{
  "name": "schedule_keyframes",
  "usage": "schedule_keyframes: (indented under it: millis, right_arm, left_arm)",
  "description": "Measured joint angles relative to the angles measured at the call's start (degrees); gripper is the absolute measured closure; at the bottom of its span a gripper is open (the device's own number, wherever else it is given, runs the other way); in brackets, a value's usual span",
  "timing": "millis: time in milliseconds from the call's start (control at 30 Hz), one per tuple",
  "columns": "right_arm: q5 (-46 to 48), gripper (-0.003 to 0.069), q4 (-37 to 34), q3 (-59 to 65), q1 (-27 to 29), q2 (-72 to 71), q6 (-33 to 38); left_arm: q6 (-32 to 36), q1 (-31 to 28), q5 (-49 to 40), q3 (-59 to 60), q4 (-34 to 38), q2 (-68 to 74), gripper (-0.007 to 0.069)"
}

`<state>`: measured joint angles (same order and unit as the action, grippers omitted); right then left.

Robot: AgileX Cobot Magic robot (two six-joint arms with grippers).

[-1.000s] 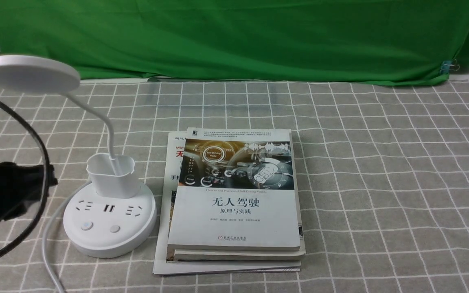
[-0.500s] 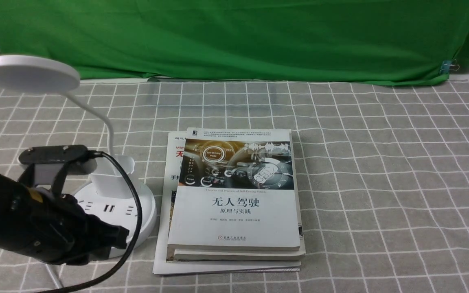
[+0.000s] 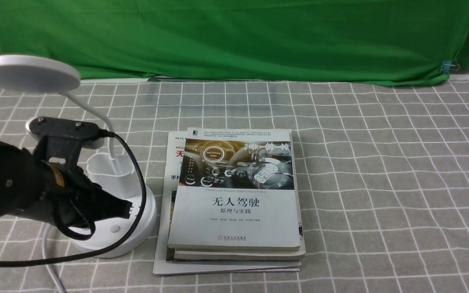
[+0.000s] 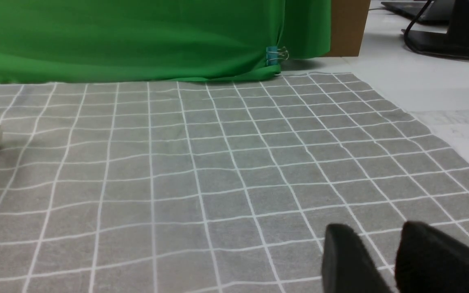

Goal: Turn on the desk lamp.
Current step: Use the left arm to press the button switch on the lamp holder

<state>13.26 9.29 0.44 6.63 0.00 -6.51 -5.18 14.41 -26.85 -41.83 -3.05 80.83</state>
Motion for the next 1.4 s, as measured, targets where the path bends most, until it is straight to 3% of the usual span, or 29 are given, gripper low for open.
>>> schedule_keyframes:
  millis: [633, 1400]
  right_arm:
    - [0.0, 0.0414, 0.0, 0.0, 0.0, 0.0, 0.0]
    - [0.0, 0.0414, 0.0, 0.0, 0.0, 0.0, 0.0]
  left_arm:
    - [0.0, 0.0, 3.5, -0.1, 2.6, 6.5, 0.0604]
    - [5.2, 0.0, 2.9, -0.6, 3.7, 7.3, 0.0604]
